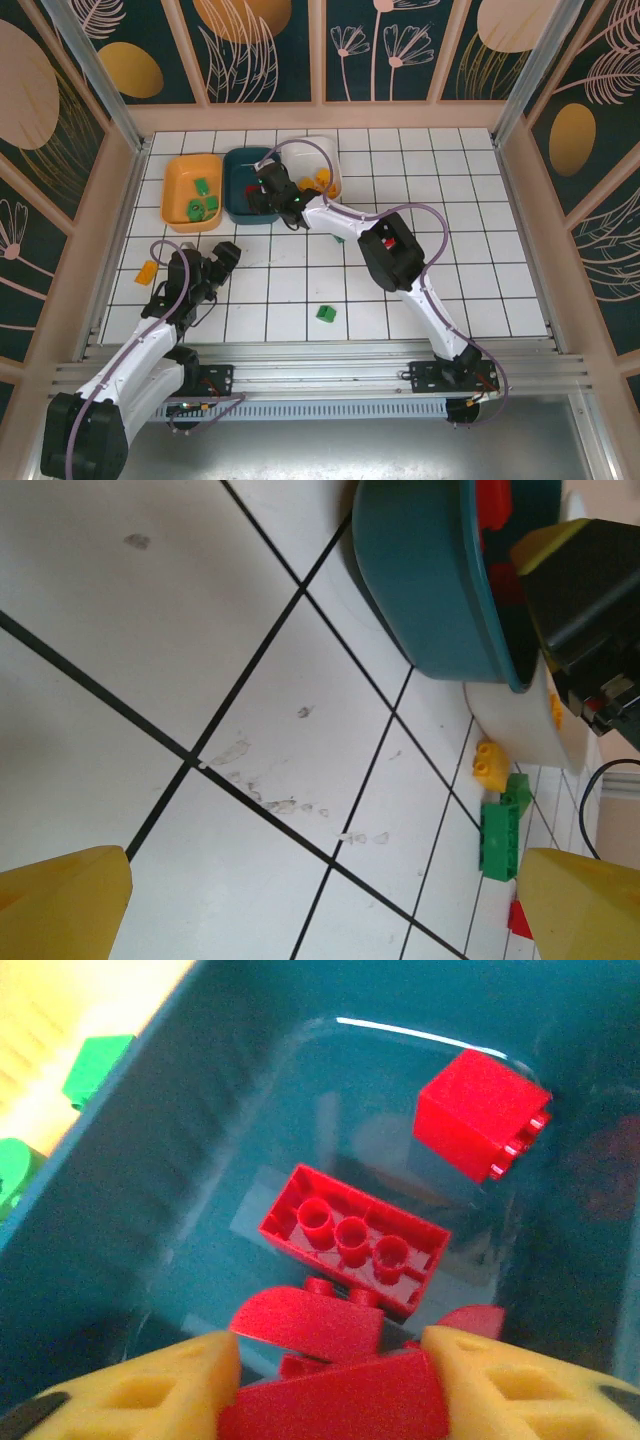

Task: Sort the legos into containers by color

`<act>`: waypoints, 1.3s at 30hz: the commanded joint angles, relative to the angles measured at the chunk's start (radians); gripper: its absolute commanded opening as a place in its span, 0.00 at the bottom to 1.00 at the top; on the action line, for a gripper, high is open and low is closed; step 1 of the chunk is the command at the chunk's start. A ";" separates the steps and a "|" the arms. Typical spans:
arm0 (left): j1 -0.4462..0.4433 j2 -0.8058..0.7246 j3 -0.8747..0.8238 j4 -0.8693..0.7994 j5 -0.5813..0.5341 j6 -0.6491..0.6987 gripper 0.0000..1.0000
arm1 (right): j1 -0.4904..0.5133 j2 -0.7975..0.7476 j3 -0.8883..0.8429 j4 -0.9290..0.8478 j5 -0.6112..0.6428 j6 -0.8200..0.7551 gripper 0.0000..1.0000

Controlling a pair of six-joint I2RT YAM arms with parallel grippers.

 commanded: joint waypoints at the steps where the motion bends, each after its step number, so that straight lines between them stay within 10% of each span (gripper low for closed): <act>1: 0.005 -0.020 0.019 0.011 0.016 0.030 0.99 | 0.007 -0.025 0.077 -0.067 -0.036 -0.075 0.68; 18: 0.004 0.024 -0.010 0.193 0.182 0.090 0.99 | -0.152 -0.708 -0.884 0.190 0.062 0.003 0.71; 26: 0.036 0.036 0.242 -0.042 0.057 0.189 0.99 | -0.221 -0.657 -0.962 0.129 -0.019 -0.048 0.74; 39: 0.182 0.196 0.429 -0.175 0.187 0.254 0.98 | -0.233 -0.527 -0.939 0.139 -0.082 -0.036 0.72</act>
